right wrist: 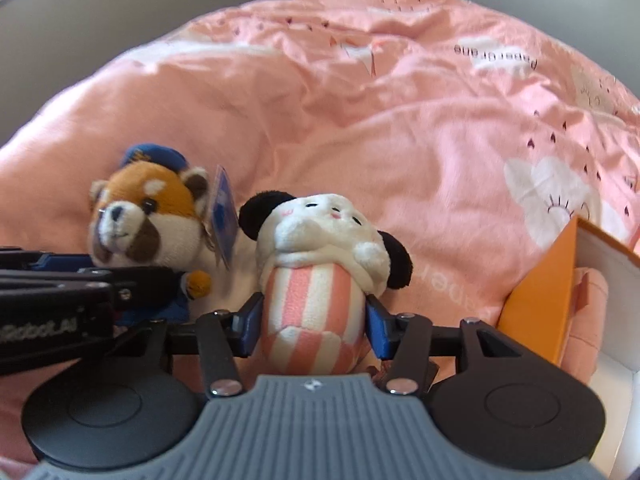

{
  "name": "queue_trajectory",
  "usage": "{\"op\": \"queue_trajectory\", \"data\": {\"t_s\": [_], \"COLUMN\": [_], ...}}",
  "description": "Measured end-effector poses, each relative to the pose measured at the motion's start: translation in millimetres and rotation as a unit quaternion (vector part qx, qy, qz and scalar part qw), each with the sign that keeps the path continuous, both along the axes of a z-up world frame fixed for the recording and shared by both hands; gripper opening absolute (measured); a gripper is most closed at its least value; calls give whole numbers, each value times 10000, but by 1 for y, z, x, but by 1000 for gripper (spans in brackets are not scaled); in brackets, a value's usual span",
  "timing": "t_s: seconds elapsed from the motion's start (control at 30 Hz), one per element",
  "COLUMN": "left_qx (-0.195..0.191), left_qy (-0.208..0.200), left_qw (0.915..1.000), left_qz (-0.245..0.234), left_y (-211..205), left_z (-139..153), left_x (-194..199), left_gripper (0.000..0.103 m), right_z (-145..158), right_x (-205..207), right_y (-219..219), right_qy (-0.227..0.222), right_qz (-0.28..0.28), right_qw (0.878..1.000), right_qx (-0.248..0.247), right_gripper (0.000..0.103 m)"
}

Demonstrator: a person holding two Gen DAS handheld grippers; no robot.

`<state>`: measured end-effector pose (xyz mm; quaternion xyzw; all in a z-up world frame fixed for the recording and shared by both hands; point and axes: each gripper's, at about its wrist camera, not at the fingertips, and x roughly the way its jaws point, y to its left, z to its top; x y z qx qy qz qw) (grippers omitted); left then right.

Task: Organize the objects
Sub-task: 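Lift the red-panda plush with left tool while right tool grasps the dog plush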

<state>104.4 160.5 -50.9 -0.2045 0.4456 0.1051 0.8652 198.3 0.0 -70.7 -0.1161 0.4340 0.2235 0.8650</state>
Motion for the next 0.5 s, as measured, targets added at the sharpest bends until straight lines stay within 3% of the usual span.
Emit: {"op": "queue_trajectory", "data": {"t_s": [0.23, 0.5], "left_qx": [-285, -462], "left_qy": [-229, -686], "left_qw": [9992, 9932], "left_qz": [-163, -823], "left_y": [-11, -39], "left_z": [25, 69], "left_x": [-9, -5], "left_gripper": [48, 48], "right_z": [40, 89], "right_x": [-32, -63], "right_y": [-18, -73], "right_qy": [-778, -1481], "right_qz": [118, -468], "right_qw": [9968, 9872], "right_qx": [167, 369], "right_gripper": [54, 54]}}
